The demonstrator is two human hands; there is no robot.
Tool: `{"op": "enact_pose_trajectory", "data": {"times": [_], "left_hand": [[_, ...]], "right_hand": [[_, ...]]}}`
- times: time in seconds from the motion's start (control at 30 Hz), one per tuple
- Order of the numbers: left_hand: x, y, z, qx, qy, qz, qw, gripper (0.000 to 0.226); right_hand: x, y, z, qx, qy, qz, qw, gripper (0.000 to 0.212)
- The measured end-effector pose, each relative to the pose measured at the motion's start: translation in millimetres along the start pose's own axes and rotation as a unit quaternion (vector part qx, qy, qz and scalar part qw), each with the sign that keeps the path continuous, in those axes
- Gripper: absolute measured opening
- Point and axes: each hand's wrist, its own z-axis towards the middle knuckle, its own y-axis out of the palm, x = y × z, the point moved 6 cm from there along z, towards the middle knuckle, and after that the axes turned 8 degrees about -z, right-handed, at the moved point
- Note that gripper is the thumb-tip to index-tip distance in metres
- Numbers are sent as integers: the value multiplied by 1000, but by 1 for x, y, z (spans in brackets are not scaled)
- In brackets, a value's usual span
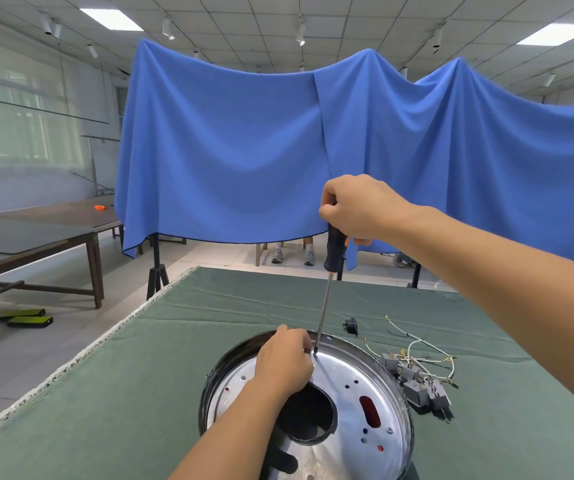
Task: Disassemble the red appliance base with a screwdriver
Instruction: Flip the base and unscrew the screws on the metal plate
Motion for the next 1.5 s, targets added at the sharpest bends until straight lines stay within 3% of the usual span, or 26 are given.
{"op": "enact_pose_trajectory", "data": {"times": [0.13, 0.27, 0.4, 0.5, 0.57, 0.73, 0.9, 1.0, 1.2, 1.33, 1.5], "left_hand": [[1, -1, 0, -6, -10, -10, 1000, 29], [-1, -1, -1, -6, -17, -15, 1000, 30], [-1, 0, 0, -1, -2, -6, 1000, 30], [-2, -1, 2, 11, 1, -6, 1000, 28], [-2, 0, 2, 12, 2, -8, 1000, 27], [-1, 1, 2, 15, 12, -9, 1000, 27], [3, 1, 3, 25, 38, 12, 999, 21], [3, 0, 3, 25, 34, 11, 999, 21], [2, 0, 3, 25, 21, -4, 999, 20], [0, 0, 3, 26, 6, -9, 1000, 18], [3, -1, 4, 37, 9, 5, 999, 14]], "right_hand": [[-8, 1, -4, -72, -7, 65, 995, 6], [-6, -3, -4, 24, 10, -73, 997, 38], [-4, -1, -6, -1, 5, -19, 1000, 19], [-2, -1, -9, 2, 0, -31, 1000, 19], [1, -1, -8, 22, 9, -50, 998, 29], [3, 2, -8, -21, 11, 45, 999, 18], [1, -1, -10, 19, 14, -14, 1000, 32], [2, -1, -10, 16, 20, 32, 999, 18], [2, -3, -14, 31, 21, -23, 999, 32], [0, -3, -16, 56, 1, -7, 998, 18], [-4, -5, -22, 102, -2, -16, 995, 19]]}}
